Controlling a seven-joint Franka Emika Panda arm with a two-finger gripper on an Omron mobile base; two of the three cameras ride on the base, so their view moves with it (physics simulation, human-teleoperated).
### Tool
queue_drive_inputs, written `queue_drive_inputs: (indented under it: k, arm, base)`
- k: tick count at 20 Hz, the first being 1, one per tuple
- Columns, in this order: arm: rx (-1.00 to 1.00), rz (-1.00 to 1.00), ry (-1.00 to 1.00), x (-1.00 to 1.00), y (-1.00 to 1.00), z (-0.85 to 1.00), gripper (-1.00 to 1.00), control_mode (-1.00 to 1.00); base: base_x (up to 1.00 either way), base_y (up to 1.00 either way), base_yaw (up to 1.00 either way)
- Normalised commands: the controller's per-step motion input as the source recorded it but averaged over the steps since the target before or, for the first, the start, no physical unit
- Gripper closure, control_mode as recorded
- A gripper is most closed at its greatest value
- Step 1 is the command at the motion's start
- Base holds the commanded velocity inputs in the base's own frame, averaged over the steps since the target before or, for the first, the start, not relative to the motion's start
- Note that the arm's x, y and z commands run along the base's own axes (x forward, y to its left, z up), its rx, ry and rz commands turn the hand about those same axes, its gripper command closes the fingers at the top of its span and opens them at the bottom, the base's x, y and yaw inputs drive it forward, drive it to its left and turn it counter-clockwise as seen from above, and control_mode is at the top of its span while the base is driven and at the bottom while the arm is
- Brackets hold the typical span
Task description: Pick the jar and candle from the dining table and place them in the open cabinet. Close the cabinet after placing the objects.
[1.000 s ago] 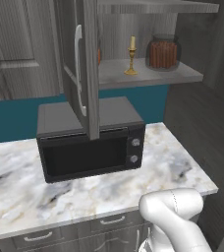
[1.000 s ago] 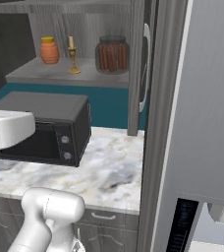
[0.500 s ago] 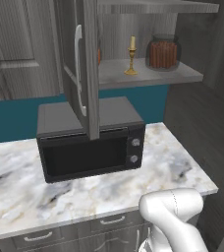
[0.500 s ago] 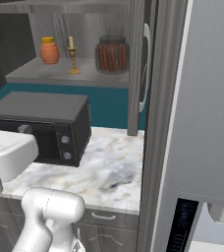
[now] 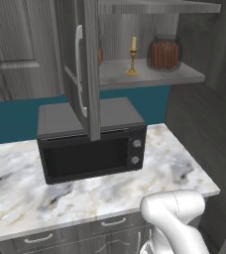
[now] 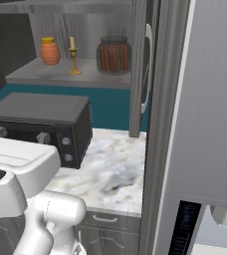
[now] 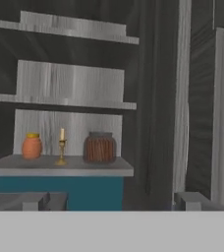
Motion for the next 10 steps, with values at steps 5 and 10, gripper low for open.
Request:
queue_drive_inputs:
  k: [5, 10]
  arm:
    - [0.00, 0.00, -0.05, 0.10, -0.31, 0.00, -1.00, -1.00]
    - [0.00, 0.00, -0.09, 0.26, -0.11, -0.01, -1.00, -1.00]
  base:
    - [0.00, 0.00, 0.00]
    - [0.00, 0.00, 0.00]
